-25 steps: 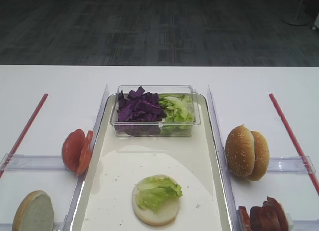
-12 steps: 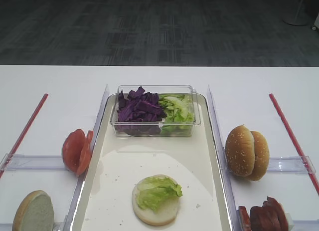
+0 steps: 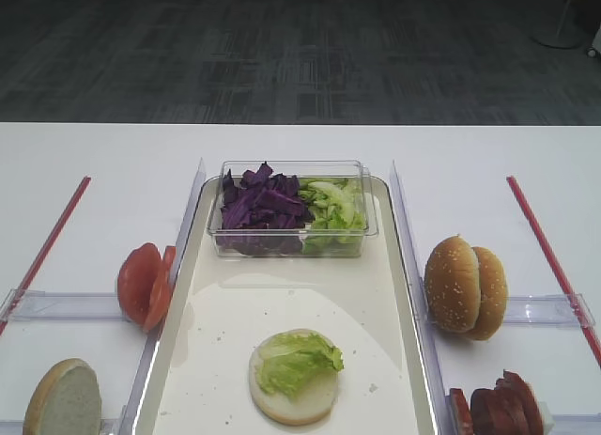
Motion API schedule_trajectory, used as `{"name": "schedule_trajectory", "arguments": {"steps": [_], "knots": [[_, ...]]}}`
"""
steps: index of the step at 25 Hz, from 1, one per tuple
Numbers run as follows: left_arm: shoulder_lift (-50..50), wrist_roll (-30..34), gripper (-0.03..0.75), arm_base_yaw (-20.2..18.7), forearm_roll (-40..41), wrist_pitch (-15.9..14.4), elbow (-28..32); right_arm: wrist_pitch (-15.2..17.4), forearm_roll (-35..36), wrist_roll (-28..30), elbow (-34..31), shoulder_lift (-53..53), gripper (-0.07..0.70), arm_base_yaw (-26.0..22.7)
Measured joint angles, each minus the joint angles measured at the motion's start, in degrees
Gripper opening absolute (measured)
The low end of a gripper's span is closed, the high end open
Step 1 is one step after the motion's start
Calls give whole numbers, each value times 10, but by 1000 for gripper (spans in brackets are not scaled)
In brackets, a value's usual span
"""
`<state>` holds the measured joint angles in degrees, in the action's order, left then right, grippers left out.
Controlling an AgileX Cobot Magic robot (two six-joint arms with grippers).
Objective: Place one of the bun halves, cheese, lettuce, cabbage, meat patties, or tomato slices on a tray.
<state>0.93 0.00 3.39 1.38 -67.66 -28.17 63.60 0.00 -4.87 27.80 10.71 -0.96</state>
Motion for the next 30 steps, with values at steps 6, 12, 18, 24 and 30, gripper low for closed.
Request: {"name": "schedule_trajectory", "arguments": {"steps": [6,12,18,24,30], "knots": [[0,0,223,0,0,0,0,0,0,10,0,-25,338,0],[0,0,223,0,0,0,0,0,8,13,0,-52,338,0],[0,0,223,0,0,0,0,0,13,21,0,-73,338,0],[0,0,223,0,0,0,0,0,18,25,0,-114,338,0],[0,0,223,0,0,0,0,0,19,27,0,-116,338,0]]}}
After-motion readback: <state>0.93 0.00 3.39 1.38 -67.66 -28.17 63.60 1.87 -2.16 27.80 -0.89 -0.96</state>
